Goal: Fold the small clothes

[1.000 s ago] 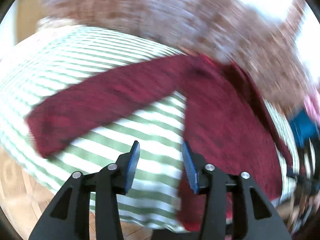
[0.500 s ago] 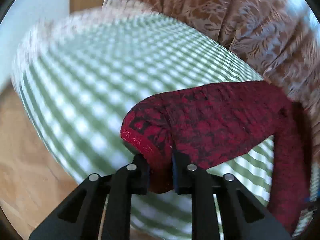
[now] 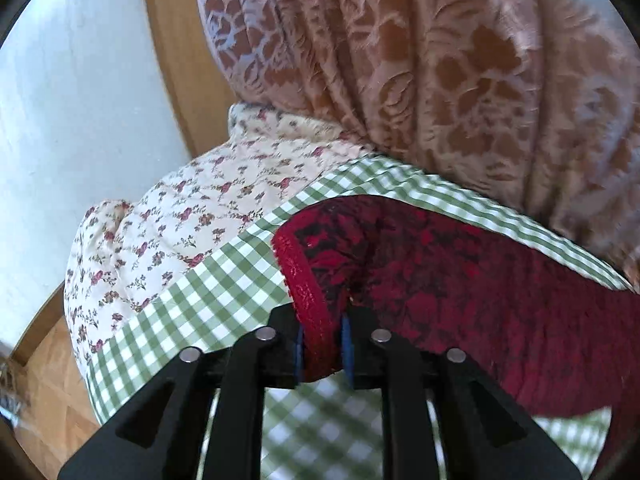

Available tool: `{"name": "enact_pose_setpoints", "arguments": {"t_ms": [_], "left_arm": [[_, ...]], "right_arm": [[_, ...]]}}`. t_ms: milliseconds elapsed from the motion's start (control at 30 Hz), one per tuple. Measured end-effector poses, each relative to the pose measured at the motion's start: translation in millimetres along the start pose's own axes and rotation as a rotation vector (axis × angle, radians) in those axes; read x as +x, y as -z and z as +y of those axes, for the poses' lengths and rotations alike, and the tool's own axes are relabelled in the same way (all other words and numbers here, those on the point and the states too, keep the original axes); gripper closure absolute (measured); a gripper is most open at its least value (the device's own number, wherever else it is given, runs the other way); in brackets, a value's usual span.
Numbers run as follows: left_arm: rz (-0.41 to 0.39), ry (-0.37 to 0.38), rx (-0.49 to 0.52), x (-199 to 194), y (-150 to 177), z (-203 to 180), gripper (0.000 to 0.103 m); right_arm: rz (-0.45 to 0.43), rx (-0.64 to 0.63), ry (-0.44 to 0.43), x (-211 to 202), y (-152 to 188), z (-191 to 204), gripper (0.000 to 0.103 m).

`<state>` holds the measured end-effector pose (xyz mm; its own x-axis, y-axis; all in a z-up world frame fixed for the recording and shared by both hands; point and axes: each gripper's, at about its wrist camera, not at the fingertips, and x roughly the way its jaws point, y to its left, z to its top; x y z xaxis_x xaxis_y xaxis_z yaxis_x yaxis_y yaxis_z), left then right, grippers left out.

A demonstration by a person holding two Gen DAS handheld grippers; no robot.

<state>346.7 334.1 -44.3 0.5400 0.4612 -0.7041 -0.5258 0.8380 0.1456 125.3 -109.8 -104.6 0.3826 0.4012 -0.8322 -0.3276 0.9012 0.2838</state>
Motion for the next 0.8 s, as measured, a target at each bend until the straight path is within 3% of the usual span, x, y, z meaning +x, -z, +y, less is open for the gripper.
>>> {"name": "enact_pose_setpoints", "arguments": {"t_ms": [100, 133, 167, 233, 367, 467, 533, 600, 633, 667, 700, 800], "left_arm": [[0.069, -0.002, -0.047, 15.5, 5.8, -7.8, 0.067], [0.058, -0.001, -0.058, 14.0, 9.5, -8.2, 0.053], [0.037, -0.004, -0.061, 9.6, 15.8, -8.0, 0.046], [0.031, 0.016, -0.055, -0.2, 28.8, -11.1, 0.045], [0.013, 0.137, -0.062, -30.1, 56.2, -16.2, 0.045], [0.012, 0.250, -0.023, -60.4, 79.6, -34.8, 0.045], [-0.003, 0.332, 0.013, -87.4, 97.2, -51.6, 0.044], [-0.011, 0.412, 0.049, -112.4, 116.1, -70.4, 0.042], [-0.012, 0.451, 0.076, -124.7, 126.5, -81.2, 0.042], [-0.014, 0.481, 0.106, -136.8, 137.4, -92.1, 0.041], [-0.018, 0.524, 0.141, -152.2, 151.3, -106.2, 0.041], [-0.007, 0.612, 0.253, -185.2, 187.4, -144.5, 0.041]], "right_arm": [[-0.019, 0.038, 0.006, -15.1, -5.6, -12.8, 0.037], [-0.042, 0.049, 0.042, -26.2, -5.8, -20.9, 0.037], [-0.068, 0.065, 0.099, -39.6, -5.2, -32.5, 0.037], [-0.113, 0.114, 0.194, -63.5, -0.6, -56.4, 0.037], [-0.193, 0.190, 0.578, -113.0, 22.6, -116.5, 0.037], [-0.154, 0.212, 0.794, -120.7, 43.7, -159.0, 0.037], [-0.116, 0.214, 0.894, -118.4, 59.4, -180.3, 0.037], [-0.096, 0.230, 0.925, -113.7, 72.2, -198.2, 0.040], [-0.089, 0.246, 0.927, -113.0, 76.4, -206.3, 0.050], [-0.085, 0.260, 0.920, -113.8, 76.3, -211.7, 0.073], [-0.104, 0.283, 0.901, -119.9, 76.3, -215.8, 0.084], [-0.235, 0.326, 0.854, -154.5, 60.5, -221.0, 0.090]]}}
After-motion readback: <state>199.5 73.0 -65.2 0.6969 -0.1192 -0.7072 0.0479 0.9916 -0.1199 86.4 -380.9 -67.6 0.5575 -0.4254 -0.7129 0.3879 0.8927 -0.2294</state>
